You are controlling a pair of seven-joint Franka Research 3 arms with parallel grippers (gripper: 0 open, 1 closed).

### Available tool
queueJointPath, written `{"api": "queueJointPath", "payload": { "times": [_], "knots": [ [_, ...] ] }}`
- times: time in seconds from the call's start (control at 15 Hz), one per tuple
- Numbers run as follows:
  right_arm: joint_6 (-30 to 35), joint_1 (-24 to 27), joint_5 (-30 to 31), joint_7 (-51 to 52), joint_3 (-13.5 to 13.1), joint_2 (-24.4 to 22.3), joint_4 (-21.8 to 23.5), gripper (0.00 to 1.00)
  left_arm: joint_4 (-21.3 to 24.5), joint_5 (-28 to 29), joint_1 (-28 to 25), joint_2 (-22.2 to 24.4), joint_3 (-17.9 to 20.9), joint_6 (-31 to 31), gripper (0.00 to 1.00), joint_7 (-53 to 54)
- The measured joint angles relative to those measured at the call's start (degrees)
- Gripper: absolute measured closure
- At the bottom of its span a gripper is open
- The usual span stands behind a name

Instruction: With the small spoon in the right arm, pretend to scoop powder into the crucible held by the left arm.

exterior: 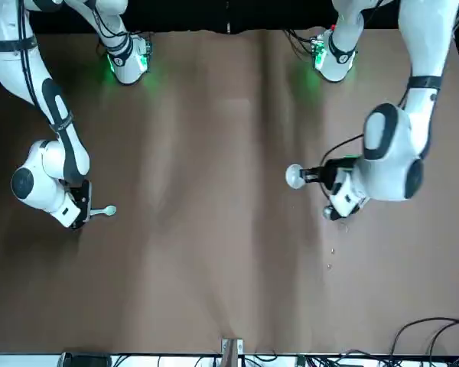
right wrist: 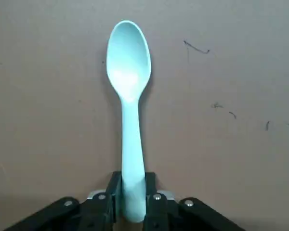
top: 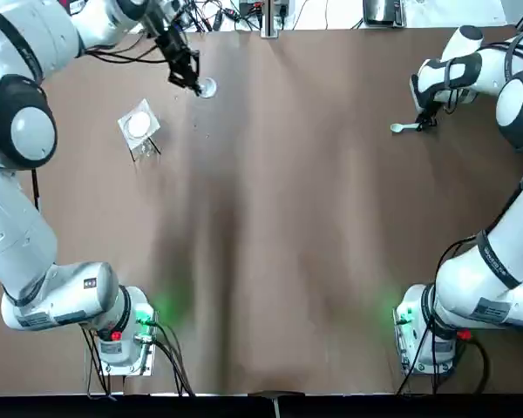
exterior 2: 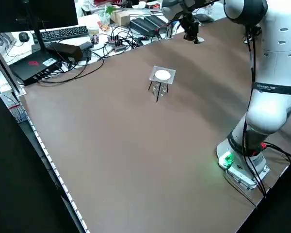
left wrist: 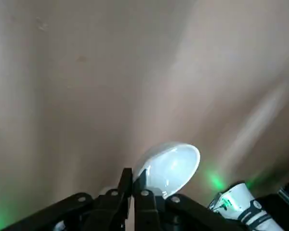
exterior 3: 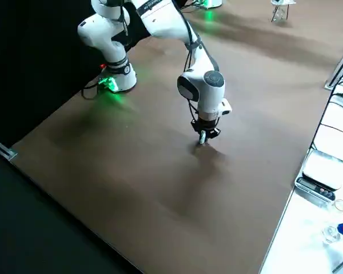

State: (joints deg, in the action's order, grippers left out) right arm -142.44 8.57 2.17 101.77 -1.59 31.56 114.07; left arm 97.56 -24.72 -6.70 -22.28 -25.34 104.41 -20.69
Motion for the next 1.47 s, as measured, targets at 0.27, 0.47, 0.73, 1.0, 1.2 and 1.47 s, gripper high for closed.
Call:
{"api": "queueJointPath", "payload": {
  "times": [0.27, 0.47, 0.73, 1.0, 1.2, 1.47],
  "knots": [
    [0.3, 0.1, 0.0, 0.1, 0.0, 0.0, -0.1, 0.76, -2.6, 0.0, 5.6, -1.4, 0.0, 2.4, 0.94, -6.6],
    [4.4, 0.1, 0.0, 0.1, 0.0, 0.0, -1.6, 0.76, -3.7, 0.0, 8.2, -2.5, 0.1, 6.2, 0.94, -9.3],
    [16.7, -0.1, -0.2, -3.4, 0.6, -0.8, -7.1, 0.76, -4.1, 0.0, 9.0, -3.2, 0.1, 7.3, 0.94, -9.9],
    [28.6, -4.0, -0.2, -16.5, 1.9, -3.3, -9.7, 0.76, -4.2, 0.0, 8.9, -3.5, 0.3, 8.0, 0.94, -9.9],
    [37.6, -12.6, -1.7, -34.5, 2.2, -4.5, -9.9, 0.76, -4.2, 0.0, 9.3, -4.0, 0.3, 9.4, 0.94, -9.9],
    [42.3, -21.8, -3.3, -53.3, 2.4, -4.5, -9.9, 0.76, -4.2, 0.0, 10.2, -4.7, 0.3, 10.9, 0.94, -9.9]
  ]
}}
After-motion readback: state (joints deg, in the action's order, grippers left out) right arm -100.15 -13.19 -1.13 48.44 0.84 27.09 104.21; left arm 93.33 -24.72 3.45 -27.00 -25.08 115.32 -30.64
